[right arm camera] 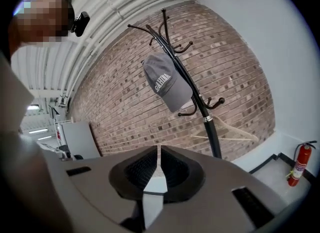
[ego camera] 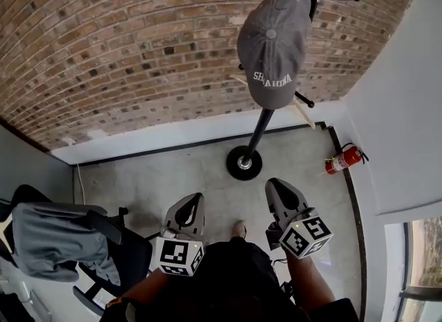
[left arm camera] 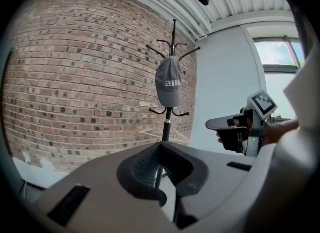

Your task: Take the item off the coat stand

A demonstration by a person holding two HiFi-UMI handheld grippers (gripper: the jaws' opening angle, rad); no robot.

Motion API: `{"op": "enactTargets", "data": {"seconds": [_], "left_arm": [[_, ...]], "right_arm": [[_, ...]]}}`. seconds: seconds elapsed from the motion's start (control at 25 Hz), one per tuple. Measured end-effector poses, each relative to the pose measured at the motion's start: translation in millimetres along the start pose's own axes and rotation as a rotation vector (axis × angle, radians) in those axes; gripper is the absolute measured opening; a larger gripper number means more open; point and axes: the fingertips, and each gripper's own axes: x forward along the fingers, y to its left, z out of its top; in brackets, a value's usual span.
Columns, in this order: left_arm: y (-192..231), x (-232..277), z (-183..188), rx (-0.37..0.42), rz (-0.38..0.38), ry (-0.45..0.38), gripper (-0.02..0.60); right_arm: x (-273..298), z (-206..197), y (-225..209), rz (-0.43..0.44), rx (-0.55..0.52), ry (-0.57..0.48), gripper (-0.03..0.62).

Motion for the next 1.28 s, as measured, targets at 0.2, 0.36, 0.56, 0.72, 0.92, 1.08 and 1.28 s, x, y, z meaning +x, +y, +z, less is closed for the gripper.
{"op": "enactTargets", "data": {"seconds": [0.2,0.36,0.56,0.72,0.92,1.08,1.28], "left_arm": [[-24.2,48.7,6.7,-0.004,0.06,0.025,0.025],[-39.0,75.0,7.6,0.014,0.086,0.041,0.025],[-35.8,94.2,9.1,0.031,0.1,0.065,0.025],[-31.9,106.6,17.0,0.058,0.084,0.071,0.025],[-17.8,114.1,27.4,0.088,0.077,0.085,0.025],[-9.5,118.5,33.5,0.112,0.068,0.078,0.025],[-1.9,122.4,39.9,0.127,0.058,0.065,0.025]], "right_arm": [[28.0,55.2,-50.4,0.149,0.047,-0.075,0.015],[47.2,88.5,-83.9,0.234,0.092,-0.131,0.037],[77.7,111.8,-94.7,0.354,0.176,-0.169,0.144],[105.5,124.4,-94.2,0.429,0.215,-0.196,0.161],[126.8,133.1,-88.8,0.479,0.223,-0.226,0.169],[126.7,140.3,-77.9,0.529,0.183,-0.254,0.168],[118.3,145.9,-69.6,0.576,0.213,-0.305,0.167]]}}
